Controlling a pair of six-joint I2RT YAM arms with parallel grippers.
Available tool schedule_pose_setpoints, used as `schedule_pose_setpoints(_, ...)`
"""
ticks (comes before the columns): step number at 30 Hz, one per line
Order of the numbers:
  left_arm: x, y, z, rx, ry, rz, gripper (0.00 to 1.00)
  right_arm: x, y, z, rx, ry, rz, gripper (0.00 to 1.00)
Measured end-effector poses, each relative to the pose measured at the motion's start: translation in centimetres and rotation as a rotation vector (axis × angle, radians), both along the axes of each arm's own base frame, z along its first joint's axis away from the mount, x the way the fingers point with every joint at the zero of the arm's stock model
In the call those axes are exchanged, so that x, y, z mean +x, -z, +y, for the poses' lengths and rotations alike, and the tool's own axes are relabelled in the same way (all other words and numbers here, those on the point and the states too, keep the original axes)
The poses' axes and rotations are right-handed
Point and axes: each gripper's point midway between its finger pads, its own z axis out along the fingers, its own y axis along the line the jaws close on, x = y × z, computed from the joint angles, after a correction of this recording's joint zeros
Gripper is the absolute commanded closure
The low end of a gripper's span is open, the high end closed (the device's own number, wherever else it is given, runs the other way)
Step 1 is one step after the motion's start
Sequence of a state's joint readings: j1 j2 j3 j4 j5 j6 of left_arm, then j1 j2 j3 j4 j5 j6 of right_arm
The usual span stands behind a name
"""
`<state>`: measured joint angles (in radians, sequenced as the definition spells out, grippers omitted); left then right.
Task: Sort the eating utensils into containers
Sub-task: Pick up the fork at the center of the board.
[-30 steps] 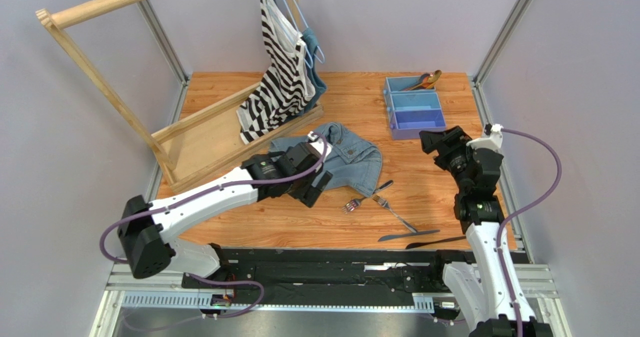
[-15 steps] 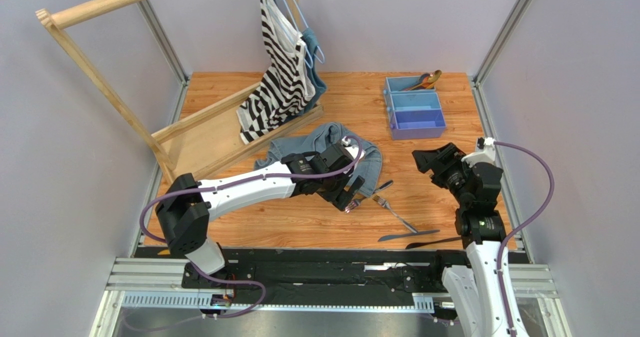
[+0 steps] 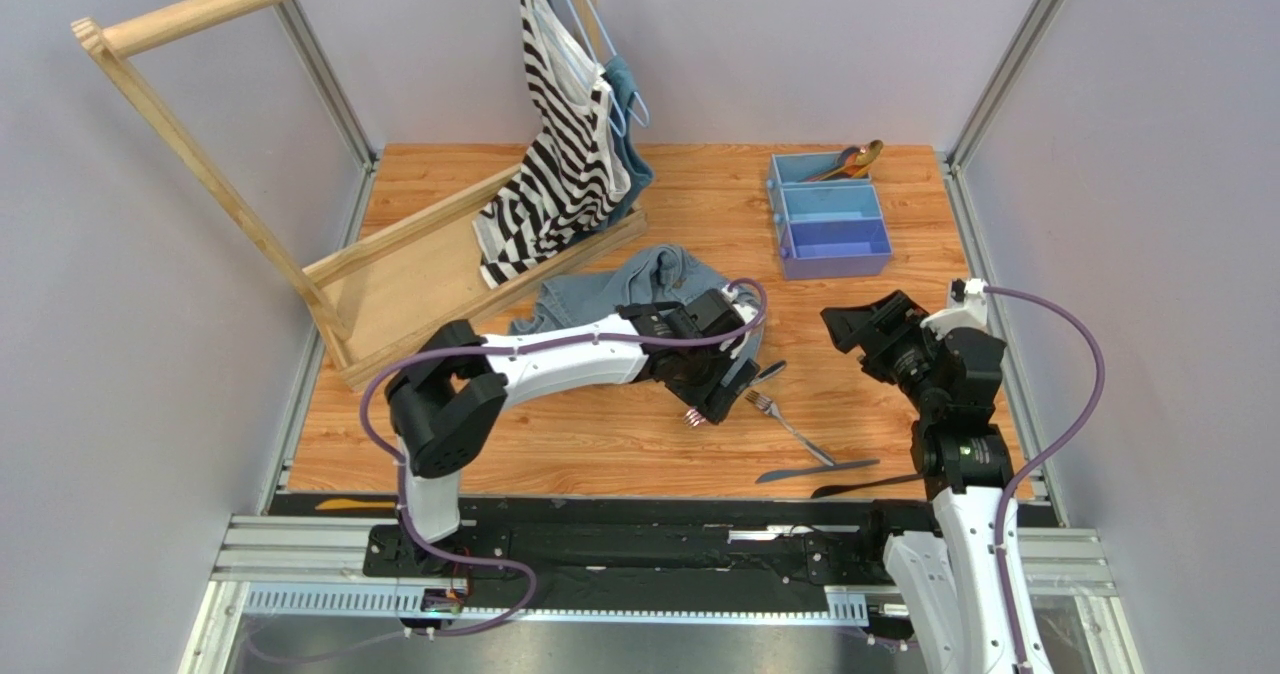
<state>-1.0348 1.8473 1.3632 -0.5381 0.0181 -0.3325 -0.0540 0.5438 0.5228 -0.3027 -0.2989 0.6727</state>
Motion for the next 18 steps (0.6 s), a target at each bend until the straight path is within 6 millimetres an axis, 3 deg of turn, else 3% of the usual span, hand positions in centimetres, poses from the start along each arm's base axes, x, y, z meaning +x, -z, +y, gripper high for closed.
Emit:
schedule_pose_setpoints(7,-0.1,2.7,-0.7,0.05,0.012,0.056,0.19,-0.4,-0.4,1.1,0.042,-0.052,-0.003,0.2)
schedule_pose_setpoints(13,0.4,3.2,-1.4,0.068,0.016,0.062,0.4,-0.5,-0.7,1.5,0.058,-0.075,-0.006,0.18)
schedule_pose_setpoints(18,0.0,4.7,-0.7,0.117,0.014,0.088,0.54,-0.5,-0.7,1.5,0.058,-0.075,-0.007,0.18)
